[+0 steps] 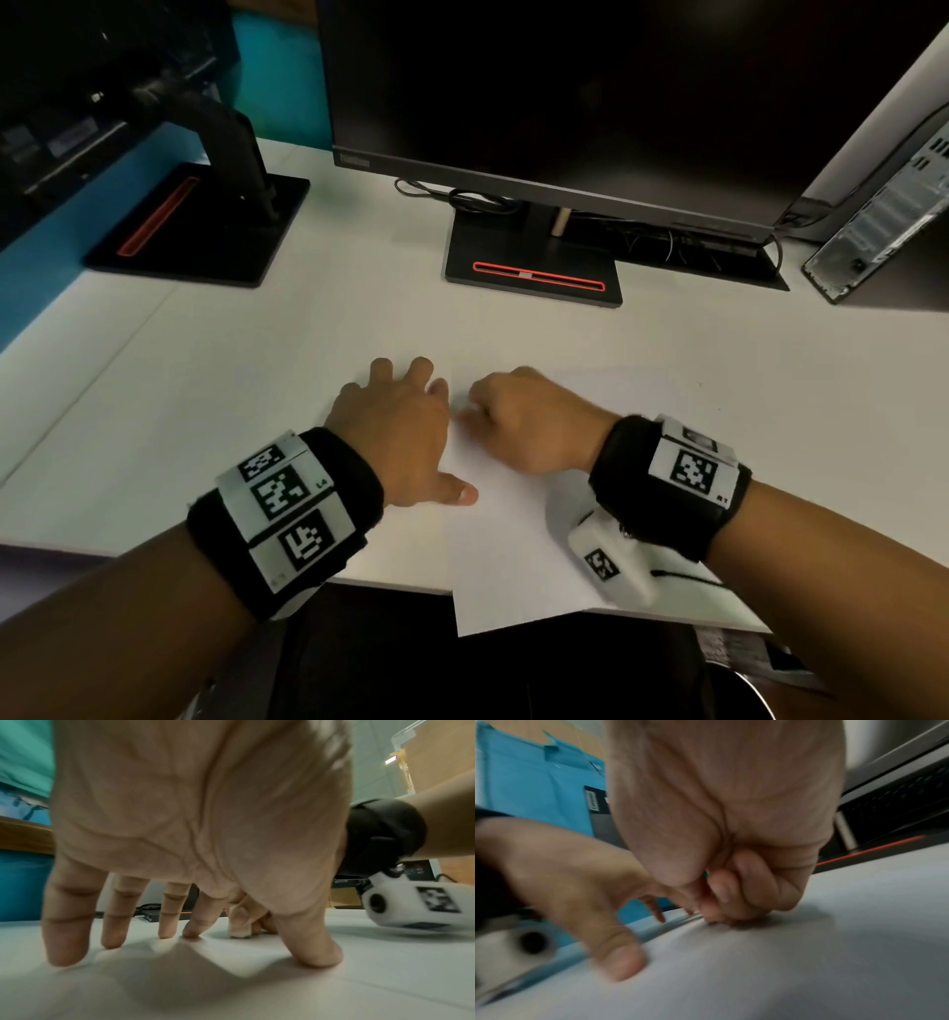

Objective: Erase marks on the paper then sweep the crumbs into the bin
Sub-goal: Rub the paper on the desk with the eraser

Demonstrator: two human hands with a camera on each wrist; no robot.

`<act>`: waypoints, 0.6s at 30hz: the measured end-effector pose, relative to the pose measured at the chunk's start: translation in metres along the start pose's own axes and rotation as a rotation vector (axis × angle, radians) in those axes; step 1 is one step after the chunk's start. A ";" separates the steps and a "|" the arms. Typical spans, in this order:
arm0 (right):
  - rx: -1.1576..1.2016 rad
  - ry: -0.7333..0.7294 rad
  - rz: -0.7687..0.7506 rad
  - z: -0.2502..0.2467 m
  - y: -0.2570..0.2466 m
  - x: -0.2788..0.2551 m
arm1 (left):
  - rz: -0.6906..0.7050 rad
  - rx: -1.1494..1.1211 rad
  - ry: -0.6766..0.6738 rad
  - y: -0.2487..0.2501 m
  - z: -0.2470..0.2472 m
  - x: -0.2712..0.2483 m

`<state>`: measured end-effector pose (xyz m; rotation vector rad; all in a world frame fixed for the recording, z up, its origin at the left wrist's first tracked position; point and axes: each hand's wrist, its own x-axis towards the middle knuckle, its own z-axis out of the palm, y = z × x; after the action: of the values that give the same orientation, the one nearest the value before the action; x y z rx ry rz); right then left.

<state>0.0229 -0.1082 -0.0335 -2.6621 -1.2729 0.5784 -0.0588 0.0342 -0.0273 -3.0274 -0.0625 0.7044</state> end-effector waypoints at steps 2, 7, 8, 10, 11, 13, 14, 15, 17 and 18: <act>-0.013 -0.033 -0.042 0.000 -0.006 0.002 | -0.013 0.003 0.005 -0.001 0.002 0.000; 0.067 0.024 0.114 -0.011 0.014 0.019 | -0.085 -0.020 -0.013 -0.004 0.008 -0.003; 0.063 0.008 0.084 -0.008 0.009 0.018 | -0.092 -0.038 -0.018 -0.005 0.009 -0.003; 0.060 -0.041 -0.002 -0.002 -0.004 0.012 | -0.096 -0.073 -0.028 -0.007 0.011 -0.003; 0.066 -0.052 -0.023 -0.002 -0.008 0.011 | -0.098 -0.081 -0.031 -0.008 0.011 -0.002; 0.060 -0.036 0.010 -0.007 -0.003 0.017 | -0.109 -0.073 -0.043 -0.008 0.010 -0.002; 0.059 -0.017 0.043 -0.010 0.001 0.020 | -0.115 -0.062 -0.049 -0.007 0.009 -0.002; 0.057 -0.002 0.066 -0.013 0.003 0.022 | -0.120 -0.052 -0.051 -0.007 0.009 -0.002; 0.028 -0.017 0.051 -0.010 -0.002 0.023 | -0.124 -0.045 -0.045 -0.007 0.010 -0.002; 0.011 -0.048 0.020 -0.007 -0.008 0.021 | -0.126 -0.047 -0.042 -0.008 0.011 -0.002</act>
<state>0.0323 -0.0866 -0.0313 -2.6700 -1.2528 0.6537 -0.0660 0.0428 -0.0360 -3.0194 -0.2717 0.7660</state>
